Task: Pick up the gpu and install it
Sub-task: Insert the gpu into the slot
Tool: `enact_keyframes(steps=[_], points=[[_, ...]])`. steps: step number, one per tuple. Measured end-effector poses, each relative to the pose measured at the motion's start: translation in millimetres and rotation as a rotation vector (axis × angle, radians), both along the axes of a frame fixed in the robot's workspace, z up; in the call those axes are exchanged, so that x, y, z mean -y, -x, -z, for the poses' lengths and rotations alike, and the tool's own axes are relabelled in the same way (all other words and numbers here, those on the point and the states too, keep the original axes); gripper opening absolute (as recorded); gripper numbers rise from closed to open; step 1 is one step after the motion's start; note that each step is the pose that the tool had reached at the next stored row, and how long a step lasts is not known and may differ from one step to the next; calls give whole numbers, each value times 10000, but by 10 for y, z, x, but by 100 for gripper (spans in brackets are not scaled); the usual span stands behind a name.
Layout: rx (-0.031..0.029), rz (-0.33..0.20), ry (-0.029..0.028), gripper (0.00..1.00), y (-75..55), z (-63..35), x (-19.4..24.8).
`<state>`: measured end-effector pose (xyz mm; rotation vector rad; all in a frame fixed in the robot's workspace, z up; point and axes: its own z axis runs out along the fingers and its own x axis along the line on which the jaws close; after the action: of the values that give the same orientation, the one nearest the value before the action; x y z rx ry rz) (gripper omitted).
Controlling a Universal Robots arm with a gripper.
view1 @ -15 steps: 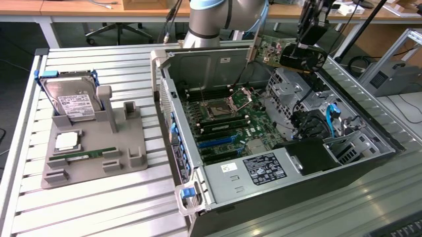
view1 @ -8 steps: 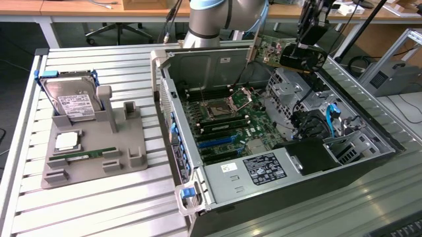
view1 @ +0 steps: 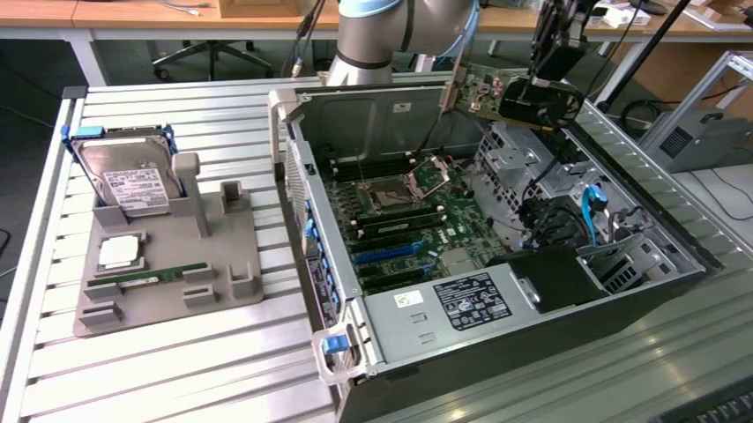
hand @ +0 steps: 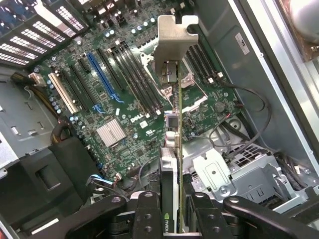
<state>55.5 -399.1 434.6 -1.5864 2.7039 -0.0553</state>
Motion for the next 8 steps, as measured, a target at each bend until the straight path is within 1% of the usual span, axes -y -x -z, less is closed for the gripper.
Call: enact_keyframes(steps=[4,8], points=[[0,-577,82,27,1,0,-2],[2,-1431,154,27,1,0,-2]])
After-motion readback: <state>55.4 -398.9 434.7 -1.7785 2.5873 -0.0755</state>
